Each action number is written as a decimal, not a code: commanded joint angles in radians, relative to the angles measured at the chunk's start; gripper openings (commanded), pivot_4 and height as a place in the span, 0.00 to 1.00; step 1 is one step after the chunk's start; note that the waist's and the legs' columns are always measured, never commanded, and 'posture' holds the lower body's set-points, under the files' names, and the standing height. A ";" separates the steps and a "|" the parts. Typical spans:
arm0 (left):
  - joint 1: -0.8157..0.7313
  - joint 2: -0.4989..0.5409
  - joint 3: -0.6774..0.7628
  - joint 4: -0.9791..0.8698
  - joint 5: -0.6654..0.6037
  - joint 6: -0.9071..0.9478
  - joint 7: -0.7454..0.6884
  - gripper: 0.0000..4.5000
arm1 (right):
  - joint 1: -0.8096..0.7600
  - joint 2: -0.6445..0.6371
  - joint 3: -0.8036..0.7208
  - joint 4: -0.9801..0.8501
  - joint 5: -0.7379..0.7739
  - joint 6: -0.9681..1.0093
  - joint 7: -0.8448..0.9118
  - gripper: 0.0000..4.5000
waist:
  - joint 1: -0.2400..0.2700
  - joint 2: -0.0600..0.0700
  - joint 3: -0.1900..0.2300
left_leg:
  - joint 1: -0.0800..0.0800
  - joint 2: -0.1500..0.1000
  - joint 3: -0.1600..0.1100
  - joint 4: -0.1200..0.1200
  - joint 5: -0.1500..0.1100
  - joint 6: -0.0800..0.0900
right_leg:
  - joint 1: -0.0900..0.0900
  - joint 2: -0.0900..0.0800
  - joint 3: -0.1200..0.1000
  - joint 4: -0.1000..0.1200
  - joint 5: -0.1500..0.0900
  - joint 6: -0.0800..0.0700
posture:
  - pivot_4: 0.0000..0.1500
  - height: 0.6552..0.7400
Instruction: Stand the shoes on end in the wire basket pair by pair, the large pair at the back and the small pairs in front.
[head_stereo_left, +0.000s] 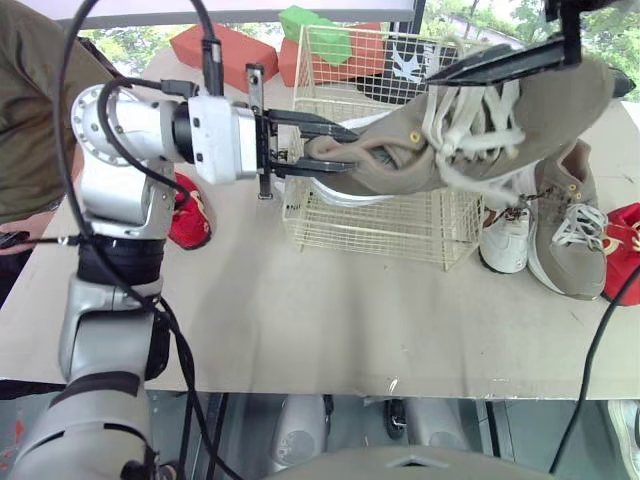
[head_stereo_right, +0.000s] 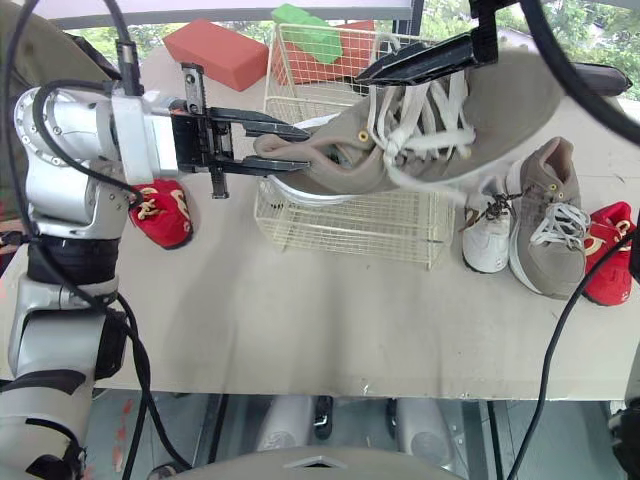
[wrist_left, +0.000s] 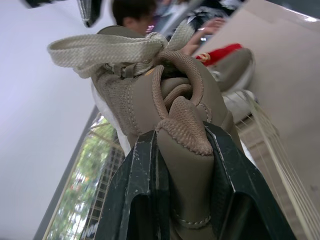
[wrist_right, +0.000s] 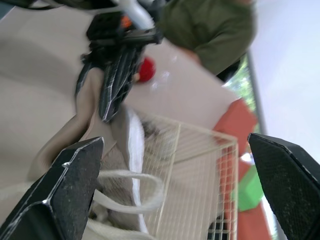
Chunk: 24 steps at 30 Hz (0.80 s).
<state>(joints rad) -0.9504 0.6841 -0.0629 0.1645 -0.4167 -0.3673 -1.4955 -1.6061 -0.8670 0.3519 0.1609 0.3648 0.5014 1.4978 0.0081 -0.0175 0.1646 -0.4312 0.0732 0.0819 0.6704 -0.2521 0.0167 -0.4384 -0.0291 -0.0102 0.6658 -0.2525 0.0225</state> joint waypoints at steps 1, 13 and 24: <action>-0.075 -0.034 0.014 0.087 -0.008 -0.132 -0.068 0.14 | -0.070 0.001 0.068 0.076 -0.059 -0.004 0.108 1.00 | 0.003 0.000 0.000 | -0.002 0.000 0.001 0.000 0.002 -0.003 | -0.002 0.000 0.000 0.001 0.000 0.000 | 1.00 1.00; -0.216 -0.072 0.029 0.283 0.012 -0.381 -0.108 0.14 | -0.123 0.007 0.453 0.236 -0.035 0.015 0.117 0.64 | 0.003 0.001 0.001 | -0.003 0.000 0.007 0.006 0.001 -0.001 | -0.008 -0.002 0.004 0.013 0.000 0.000 | 1.00 1.00; -0.209 -0.022 0.076 0.290 -0.010 -0.346 -0.034 0.36 | -0.114 -0.014 0.382 0.216 0.035 0.070 0.117 0.00 | 0.002 0.001 0.001 | -0.005 0.001 0.007 0.012 0.000 0.000 | -0.008 -0.001 0.004 0.014 0.000 0.000 | 1.00 1.00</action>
<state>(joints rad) -1.1261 0.6121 -0.0794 0.4825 -0.3759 -0.7490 -1.5903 -1.7226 -0.8589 0.7936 0.4031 0.3654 0.5400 1.5704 0.0103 -0.0168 0.1654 -0.4367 0.0743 0.0886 0.6825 -0.2520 0.0166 -0.4469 -0.0303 -0.0057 0.6799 -0.2527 0.0228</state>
